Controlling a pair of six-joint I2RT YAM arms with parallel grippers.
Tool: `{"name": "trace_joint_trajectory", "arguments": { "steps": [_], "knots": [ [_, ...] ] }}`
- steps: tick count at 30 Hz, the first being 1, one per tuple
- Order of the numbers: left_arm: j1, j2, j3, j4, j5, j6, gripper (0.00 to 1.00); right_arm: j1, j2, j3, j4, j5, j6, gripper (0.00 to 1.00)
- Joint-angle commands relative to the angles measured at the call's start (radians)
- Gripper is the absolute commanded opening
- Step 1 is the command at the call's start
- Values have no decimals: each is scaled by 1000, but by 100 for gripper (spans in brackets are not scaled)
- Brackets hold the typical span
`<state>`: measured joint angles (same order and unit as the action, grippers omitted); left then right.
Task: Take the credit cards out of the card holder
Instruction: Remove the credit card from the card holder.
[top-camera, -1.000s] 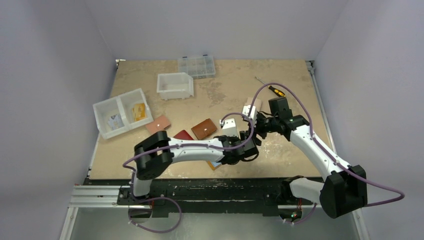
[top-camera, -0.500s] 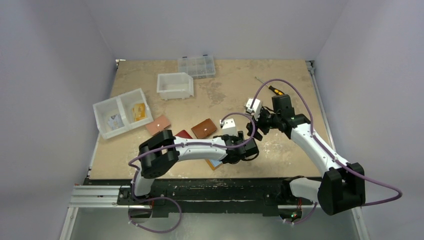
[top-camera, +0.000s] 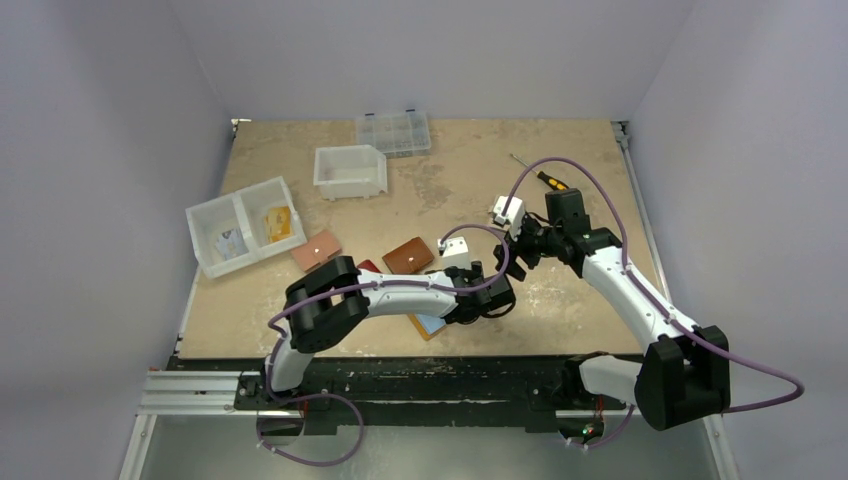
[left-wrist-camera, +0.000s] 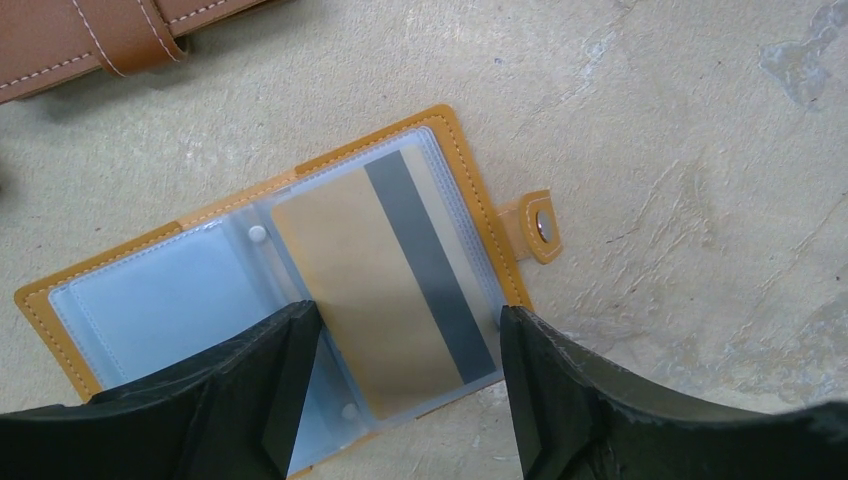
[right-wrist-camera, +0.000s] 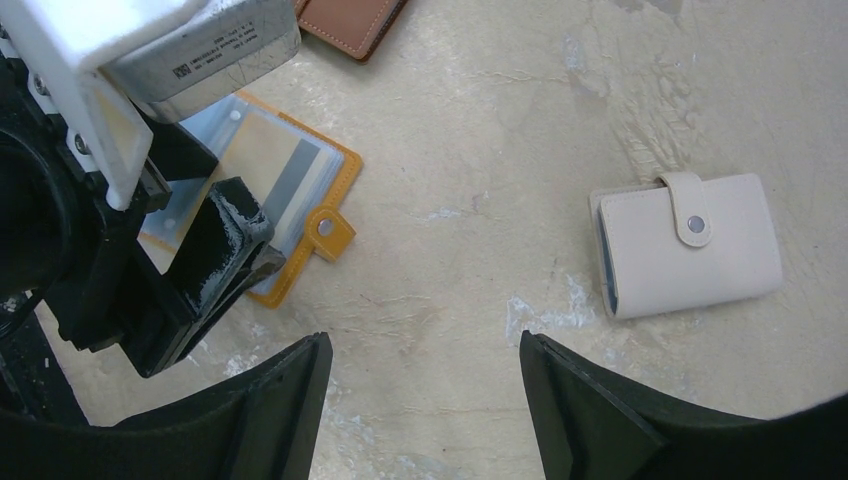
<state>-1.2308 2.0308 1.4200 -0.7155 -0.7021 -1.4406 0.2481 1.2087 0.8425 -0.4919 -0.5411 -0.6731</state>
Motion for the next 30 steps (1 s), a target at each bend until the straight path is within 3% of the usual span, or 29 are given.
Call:
{"name": "trace_joint_trajectory", "arguments": {
  "steps": [1, 14, 25, 30],
  "knots": [
    [2, 2, -11, 3, 6, -16, 69, -5, -11, 6, 18, -1, 4, 77],
    [2, -73, -85, 34, 17, -5, 55, -7, -11, 4, 7, 4, -2, 77],
    [11, -274, -354, 312, 70, 103, 36, -7, -9, 7, -22, -63, -28, 76],
    [29, -324, -445, 448, 131, 176, 33, -7, 9, 12, -66, -155, -67, 75]
  ]
}}
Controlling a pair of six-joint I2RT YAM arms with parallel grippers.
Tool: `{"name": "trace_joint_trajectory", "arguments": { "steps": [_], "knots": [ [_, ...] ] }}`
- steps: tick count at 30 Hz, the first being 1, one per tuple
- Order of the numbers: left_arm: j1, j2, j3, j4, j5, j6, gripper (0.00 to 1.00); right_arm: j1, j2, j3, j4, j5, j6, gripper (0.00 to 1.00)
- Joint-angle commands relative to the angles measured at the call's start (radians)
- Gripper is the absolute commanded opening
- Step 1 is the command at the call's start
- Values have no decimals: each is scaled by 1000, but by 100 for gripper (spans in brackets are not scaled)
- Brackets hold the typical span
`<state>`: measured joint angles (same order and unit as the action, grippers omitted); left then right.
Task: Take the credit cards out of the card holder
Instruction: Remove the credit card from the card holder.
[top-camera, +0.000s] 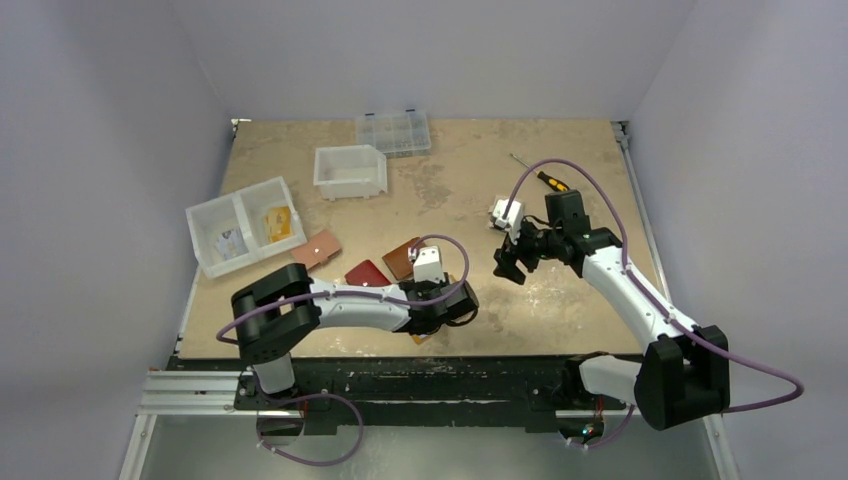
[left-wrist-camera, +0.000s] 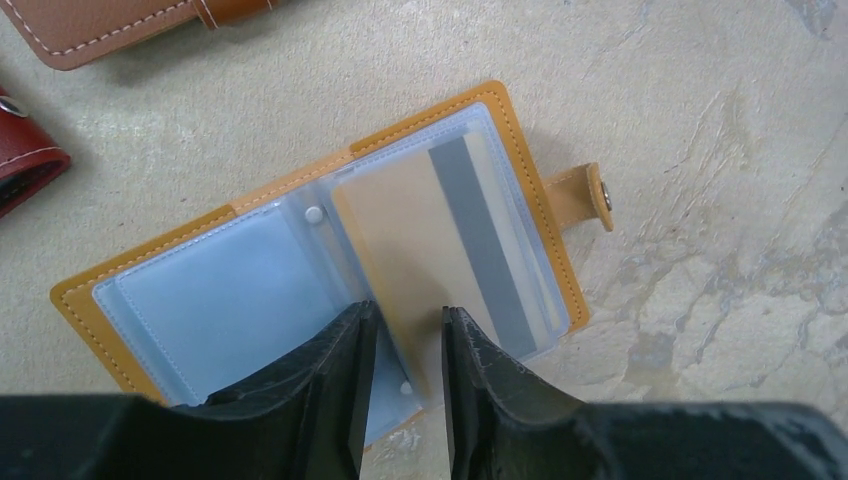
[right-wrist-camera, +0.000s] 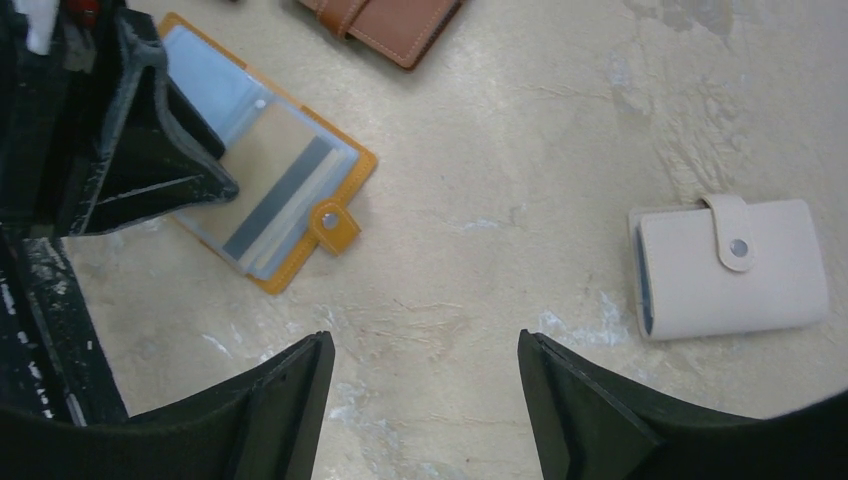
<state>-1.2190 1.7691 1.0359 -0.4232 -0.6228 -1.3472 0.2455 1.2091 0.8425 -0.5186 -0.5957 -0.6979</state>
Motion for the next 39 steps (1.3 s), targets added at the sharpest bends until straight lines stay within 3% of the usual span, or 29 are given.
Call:
{"name": "trace_joint_trajectory", "arguments": {
  "steps": [1, 6, 9, 14, 23, 39],
  "knots": [
    [21, -76, -86, 200, 64, 104, 33, -4, 13, 13, -48, -114, -48, 75],
    [61, -166, -257, 469, 174, 189, 18, 10, 32, 19, -76, -192, -60, 71],
    [102, -200, -356, 588, 251, 228, 14, 43, 58, 20, -80, -209, -51, 56],
    [130, -221, -414, 647, 281, 260, 13, 148, 141, 34, -76, -146, -40, 35],
    [148, -191, -435, 680, 304, 270, 0, 309, 280, 60, -40, -25, 9, 10],
    [153, -181, -503, 712, 306, 237, 0, 344, 351, 91, -1, 93, 86, 8]
  ]
}}
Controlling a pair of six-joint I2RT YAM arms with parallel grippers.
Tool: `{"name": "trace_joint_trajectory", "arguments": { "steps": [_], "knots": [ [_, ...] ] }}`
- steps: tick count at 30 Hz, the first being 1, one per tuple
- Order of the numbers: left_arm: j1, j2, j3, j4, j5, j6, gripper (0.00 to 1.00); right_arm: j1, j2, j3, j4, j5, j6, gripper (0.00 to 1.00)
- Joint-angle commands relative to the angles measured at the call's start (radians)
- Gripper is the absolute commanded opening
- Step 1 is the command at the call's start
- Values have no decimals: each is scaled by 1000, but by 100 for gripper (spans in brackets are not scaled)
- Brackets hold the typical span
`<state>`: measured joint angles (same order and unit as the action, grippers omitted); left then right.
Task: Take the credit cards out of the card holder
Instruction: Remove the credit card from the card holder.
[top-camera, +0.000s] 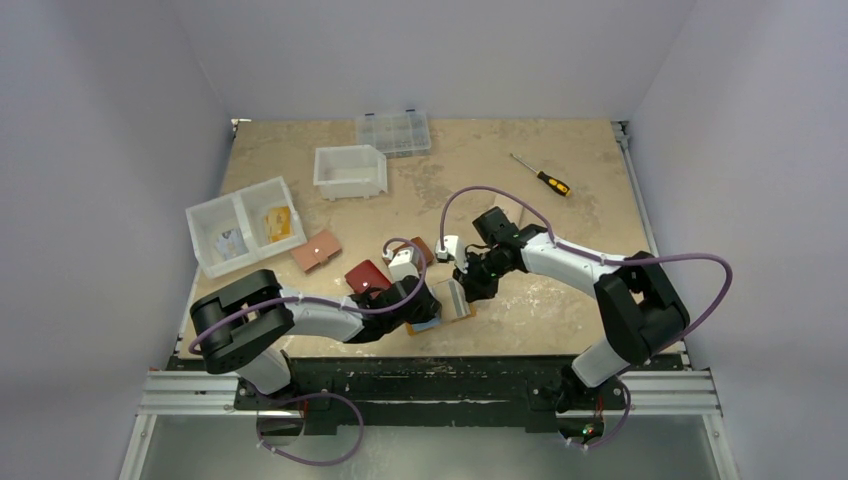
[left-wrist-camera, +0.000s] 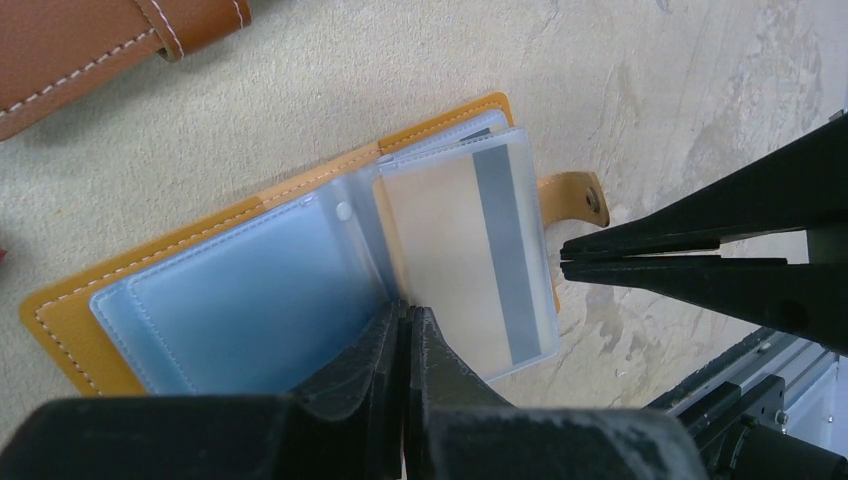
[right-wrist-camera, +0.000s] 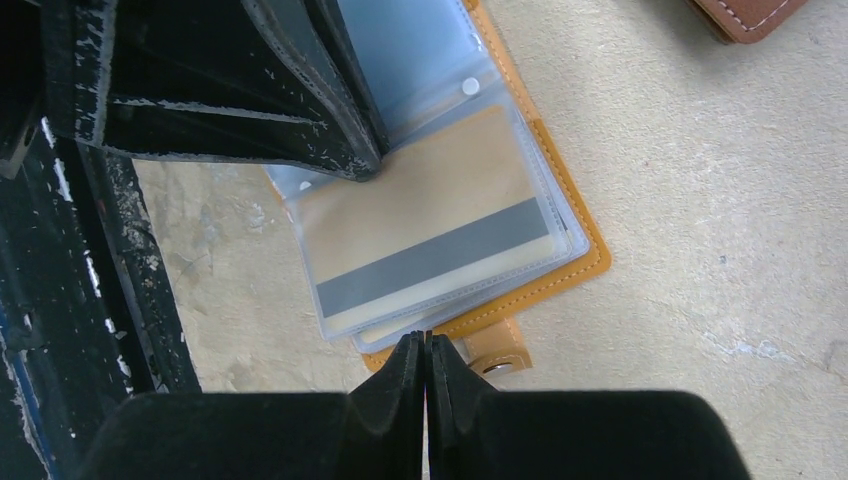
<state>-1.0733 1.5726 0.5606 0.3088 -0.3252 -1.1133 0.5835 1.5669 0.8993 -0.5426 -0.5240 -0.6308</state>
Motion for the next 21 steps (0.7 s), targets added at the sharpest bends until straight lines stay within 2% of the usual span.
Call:
{"name": "trace_joint_trajectory", "arguments": {
  "steps": [1, 14, 21],
  "knots": [
    [7, 15, -28, -20, 10, 4, 0, 7, -5, 33, 24, 20, 19, 8],
    [7, 24, -49, 38, 36, -2, 0, 55, 43, 47, 26, -3, 33, 9],
    [7, 12, -71, 93, 76, 8, 2, 58, 27, 71, 1, -127, 29, 9]
  ]
}}
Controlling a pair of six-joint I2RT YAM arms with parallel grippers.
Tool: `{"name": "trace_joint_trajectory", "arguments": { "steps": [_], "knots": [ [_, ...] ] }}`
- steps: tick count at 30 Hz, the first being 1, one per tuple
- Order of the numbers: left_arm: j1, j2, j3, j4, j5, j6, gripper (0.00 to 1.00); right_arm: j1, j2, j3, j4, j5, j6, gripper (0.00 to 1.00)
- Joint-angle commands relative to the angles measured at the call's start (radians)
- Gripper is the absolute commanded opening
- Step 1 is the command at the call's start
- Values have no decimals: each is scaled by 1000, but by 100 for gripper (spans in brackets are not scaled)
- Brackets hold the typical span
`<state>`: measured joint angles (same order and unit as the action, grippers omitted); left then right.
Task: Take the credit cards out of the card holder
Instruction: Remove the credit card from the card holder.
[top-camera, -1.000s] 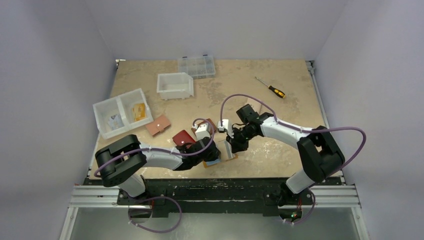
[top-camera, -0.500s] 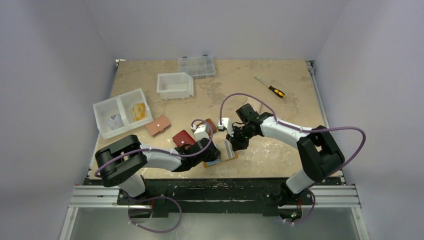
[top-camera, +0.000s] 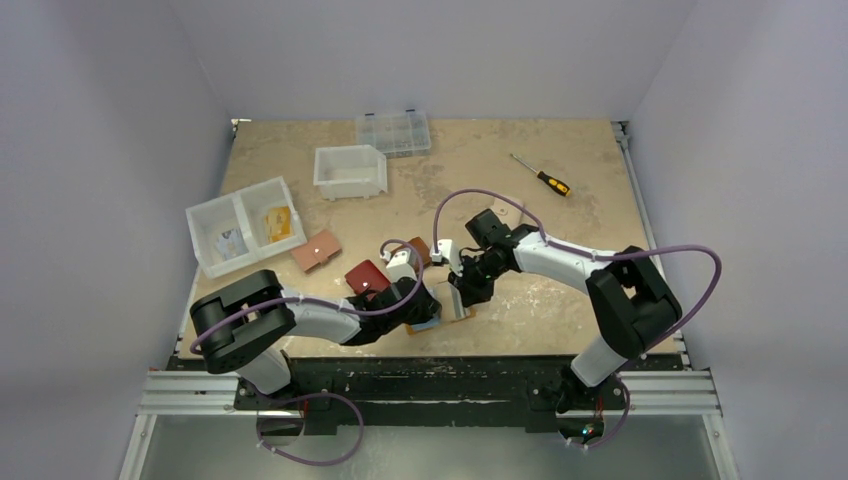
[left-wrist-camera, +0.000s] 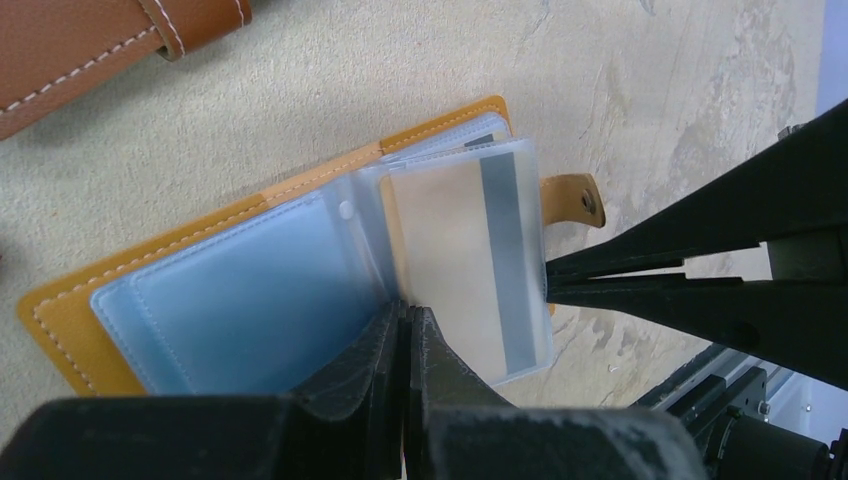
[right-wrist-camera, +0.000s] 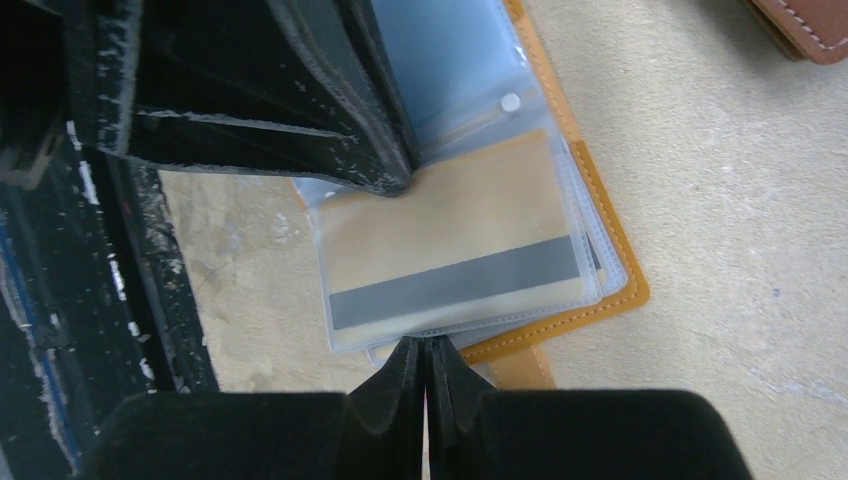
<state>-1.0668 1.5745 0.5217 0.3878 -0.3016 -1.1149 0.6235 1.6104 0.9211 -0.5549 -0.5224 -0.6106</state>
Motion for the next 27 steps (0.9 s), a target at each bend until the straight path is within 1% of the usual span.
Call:
{"name": "trace_joint_trajectory", "arguments": {
  "steps": [1, 4, 7, 9, 13, 16, 25, 27],
  "knots": [
    [1, 6, -39, 30, 61, 14, 7, 17, -15, 51, 11, -139, 10, 9],
    [2, -6, -63, 84, 88, 19, 17, 17, -9, 54, 10, -161, 19, 10],
    [3, -17, -82, 124, 107, 25, 24, 17, 0, 60, 10, -177, 29, 10],
    [4, -25, -94, 149, 123, 33, 27, 16, -1, 62, 14, -181, 36, 10],
    [4, -40, -130, 231, 160, 51, 39, 15, 2, 62, 28, -190, 56, 11],
    [3, -48, -148, 283, 193, 72, 45, 11, 18, 66, 34, -191, 71, 12],
    [4, -46, -175, 387, 276, 112, 53, 10, 29, 73, 52, -192, 96, 14],
    [4, -46, -177, 402, 286, 116, 57, 9, 27, 75, 51, -200, 97, 15]
  ]
}}
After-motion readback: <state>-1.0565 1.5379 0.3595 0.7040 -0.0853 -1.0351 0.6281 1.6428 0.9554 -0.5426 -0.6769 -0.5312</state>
